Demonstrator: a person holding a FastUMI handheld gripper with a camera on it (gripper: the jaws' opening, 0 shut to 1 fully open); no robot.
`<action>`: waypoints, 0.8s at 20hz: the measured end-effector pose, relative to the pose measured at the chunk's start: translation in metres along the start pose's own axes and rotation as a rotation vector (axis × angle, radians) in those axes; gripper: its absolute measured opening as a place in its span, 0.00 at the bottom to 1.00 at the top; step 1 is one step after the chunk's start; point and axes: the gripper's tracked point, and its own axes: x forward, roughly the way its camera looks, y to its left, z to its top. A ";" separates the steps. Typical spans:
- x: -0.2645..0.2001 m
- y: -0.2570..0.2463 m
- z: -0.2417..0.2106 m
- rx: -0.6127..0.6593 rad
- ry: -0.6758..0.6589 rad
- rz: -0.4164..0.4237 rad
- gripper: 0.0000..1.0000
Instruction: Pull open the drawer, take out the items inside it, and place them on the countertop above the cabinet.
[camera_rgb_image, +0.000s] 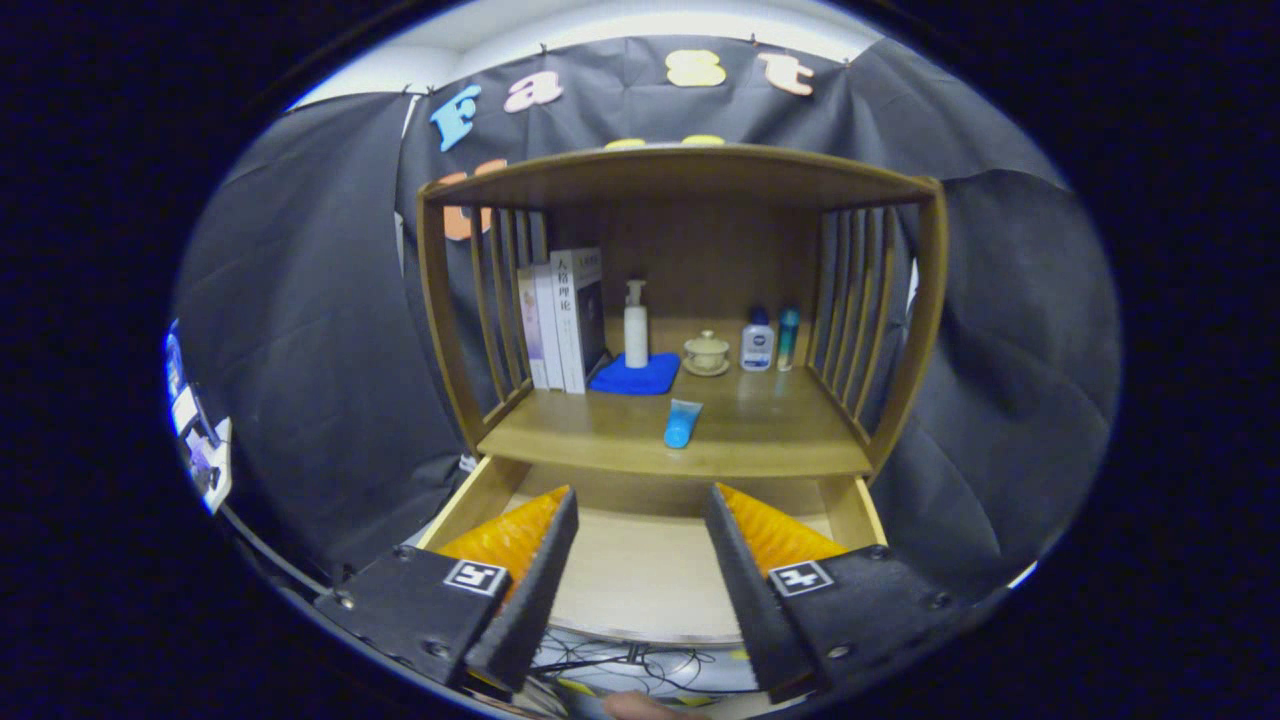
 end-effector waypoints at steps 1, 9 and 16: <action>-0.003 -0.004 -0.006 0.007 -0.026 -0.004 0.92; -0.014 -0.011 -0.071 -0.011 -0.274 -0.031 1.00; -0.001 -0.001 -0.169 -0.042 -0.280 -0.047 1.00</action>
